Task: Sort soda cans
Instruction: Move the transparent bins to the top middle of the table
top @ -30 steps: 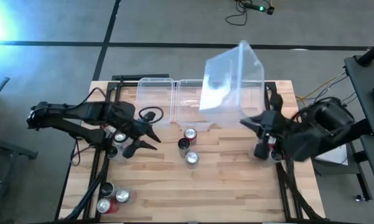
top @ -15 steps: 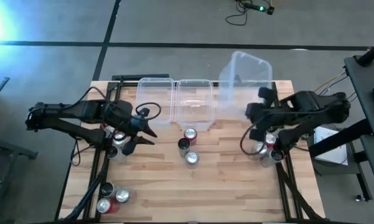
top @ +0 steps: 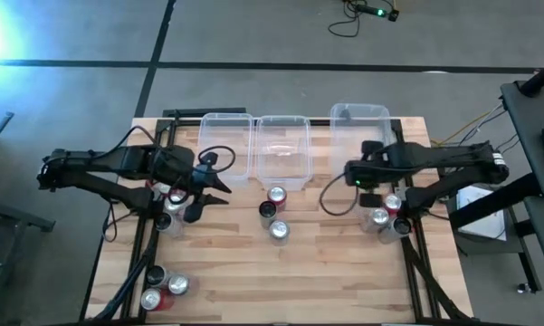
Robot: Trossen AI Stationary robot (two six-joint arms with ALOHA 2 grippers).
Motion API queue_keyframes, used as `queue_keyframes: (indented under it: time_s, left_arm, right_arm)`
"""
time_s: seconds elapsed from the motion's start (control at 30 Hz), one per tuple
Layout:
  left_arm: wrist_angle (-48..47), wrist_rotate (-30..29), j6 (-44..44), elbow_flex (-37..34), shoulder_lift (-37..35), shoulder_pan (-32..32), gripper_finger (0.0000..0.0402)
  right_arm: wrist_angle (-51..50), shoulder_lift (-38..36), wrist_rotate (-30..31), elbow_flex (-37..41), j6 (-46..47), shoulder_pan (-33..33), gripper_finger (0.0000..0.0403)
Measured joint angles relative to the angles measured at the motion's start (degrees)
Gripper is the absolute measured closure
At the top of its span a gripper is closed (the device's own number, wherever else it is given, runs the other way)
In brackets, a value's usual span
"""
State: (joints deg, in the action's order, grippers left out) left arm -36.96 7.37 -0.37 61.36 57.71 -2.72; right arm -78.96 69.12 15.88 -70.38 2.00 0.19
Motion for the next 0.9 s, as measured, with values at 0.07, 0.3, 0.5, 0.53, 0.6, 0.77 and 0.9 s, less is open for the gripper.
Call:
queue_keyframes:
  time_s: [0.07,0.3,0.5,0.53,0.6,0.77,0.9]
  left_arm:
    - [0.15,-0.72,0.93,0.00,0.33,0.19,0.0272]
    - [0.77,-2.00,0.95,-0.95,1.12,1.81,0.0272]
    - [0.95,-2.09,1.30,-1.09,1.12,2.25,0.0272]
    - [0.97,-2.12,1.30,-1.09,1.12,2.23,0.0272]
    - [0.97,-2.16,1.21,-1.11,1.12,2.23,0.0272]
    - [1.58,-2.22,1.28,-1.15,1.12,2.25,0.0272]
    - [1.60,-2.23,1.30,-1.16,1.12,2.29,0.0272]
  right_arm:
    - [5.22,-0.24,-2.70,3.05,-3.71,-2.60,0.0380]
    - [10.47,-0.44,-5.58,10.84,-7.92,-7.74,0.0380]
    - [16.95,-0.37,-5.79,14.39,-8.70,-6.10,0.0380]
    - [17.33,-0.37,-5.79,14.55,-8.86,-6.08,0.0380]
    - [17.60,-0.37,-5.77,14.63,-8.90,-6.08,0.0380]
    - [18.65,-0.37,-5.75,14.24,-9.49,-6.08,0.0360]
    - [18.63,-0.37,-5.36,13.98,-9.53,-6.08,0.0327]
